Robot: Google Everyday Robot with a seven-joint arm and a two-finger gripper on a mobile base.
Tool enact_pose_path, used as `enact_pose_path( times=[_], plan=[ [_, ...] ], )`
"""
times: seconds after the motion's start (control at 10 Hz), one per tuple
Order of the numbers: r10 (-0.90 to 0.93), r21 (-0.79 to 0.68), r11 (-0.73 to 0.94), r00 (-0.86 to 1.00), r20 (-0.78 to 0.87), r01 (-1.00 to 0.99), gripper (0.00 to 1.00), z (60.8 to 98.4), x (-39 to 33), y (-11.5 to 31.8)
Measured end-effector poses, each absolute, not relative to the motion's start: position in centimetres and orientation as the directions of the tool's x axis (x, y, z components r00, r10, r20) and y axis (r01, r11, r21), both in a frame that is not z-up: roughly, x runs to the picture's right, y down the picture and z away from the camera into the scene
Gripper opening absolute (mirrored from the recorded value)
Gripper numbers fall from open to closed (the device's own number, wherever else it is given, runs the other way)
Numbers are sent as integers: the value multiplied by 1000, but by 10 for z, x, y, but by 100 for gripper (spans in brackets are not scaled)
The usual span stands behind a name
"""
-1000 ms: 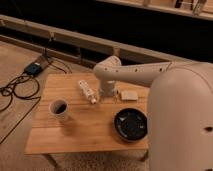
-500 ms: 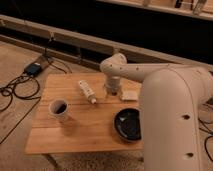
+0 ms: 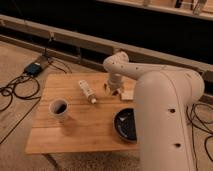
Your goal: Place the pepper on the white sponge
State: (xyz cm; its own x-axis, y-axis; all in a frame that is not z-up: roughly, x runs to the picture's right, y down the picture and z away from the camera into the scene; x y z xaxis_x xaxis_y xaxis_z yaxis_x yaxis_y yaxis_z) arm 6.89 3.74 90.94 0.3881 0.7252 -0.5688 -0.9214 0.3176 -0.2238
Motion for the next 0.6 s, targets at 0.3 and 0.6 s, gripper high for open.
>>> enact_pose_path(
  times=[0.3, 0.6],
  plan=[
    [710, -269, 370, 458, -536, -889, 65, 931, 72, 28],
    [693, -308, 404, 508, -511, -861, 65, 949, 69, 21]
  ],
)
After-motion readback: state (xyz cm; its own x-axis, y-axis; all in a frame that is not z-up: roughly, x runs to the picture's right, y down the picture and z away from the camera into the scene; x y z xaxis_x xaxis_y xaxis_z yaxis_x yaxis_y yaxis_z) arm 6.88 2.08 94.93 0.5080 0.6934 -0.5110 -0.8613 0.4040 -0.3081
